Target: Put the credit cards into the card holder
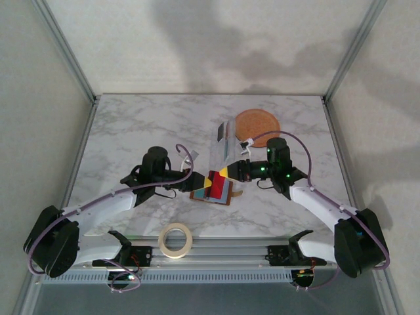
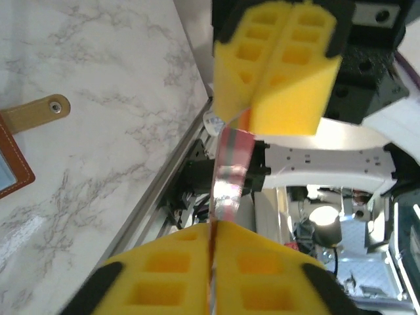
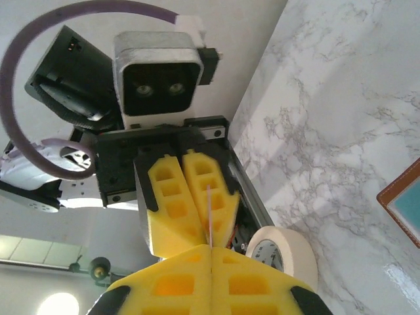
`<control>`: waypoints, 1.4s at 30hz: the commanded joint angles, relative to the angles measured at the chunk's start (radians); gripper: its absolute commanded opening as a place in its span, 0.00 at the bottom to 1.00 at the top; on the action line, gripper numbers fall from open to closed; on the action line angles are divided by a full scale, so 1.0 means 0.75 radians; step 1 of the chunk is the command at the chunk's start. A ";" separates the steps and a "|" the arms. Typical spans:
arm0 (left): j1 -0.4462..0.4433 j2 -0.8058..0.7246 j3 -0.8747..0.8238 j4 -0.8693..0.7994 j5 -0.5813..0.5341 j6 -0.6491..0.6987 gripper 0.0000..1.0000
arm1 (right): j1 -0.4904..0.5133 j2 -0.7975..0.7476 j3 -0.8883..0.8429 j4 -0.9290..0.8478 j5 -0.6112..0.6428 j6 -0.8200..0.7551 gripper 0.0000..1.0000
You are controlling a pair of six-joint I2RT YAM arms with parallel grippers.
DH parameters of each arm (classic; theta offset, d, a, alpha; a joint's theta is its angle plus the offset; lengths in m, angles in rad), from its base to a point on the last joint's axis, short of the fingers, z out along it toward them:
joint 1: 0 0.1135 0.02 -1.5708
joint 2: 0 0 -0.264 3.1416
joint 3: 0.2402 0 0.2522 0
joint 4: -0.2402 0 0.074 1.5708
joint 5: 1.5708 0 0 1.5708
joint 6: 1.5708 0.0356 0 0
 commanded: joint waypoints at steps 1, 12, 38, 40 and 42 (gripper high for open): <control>0.004 0.028 0.048 -0.068 0.041 0.087 0.00 | -0.006 0.018 0.049 -0.018 -0.084 -0.032 0.00; 0.148 0.227 0.013 -0.265 -0.182 0.155 0.00 | 0.005 0.074 0.128 -0.634 0.345 -0.312 0.71; 0.168 0.678 0.127 -0.143 -0.193 0.277 0.00 | 0.052 0.253 -0.021 -0.465 0.478 -0.213 0.67; 0.168 0.684 0.118 -0.122 -0.185 0.278 0.00 | 0.053 0.245 -0.020 -0.468 0.478 -0.216 0.68; 0.168 0.688 0.117 -0.116 -0.178 0.285 0.00 | 0.053 0.243 -0.018 -0.472 0.479 -0.224 0.68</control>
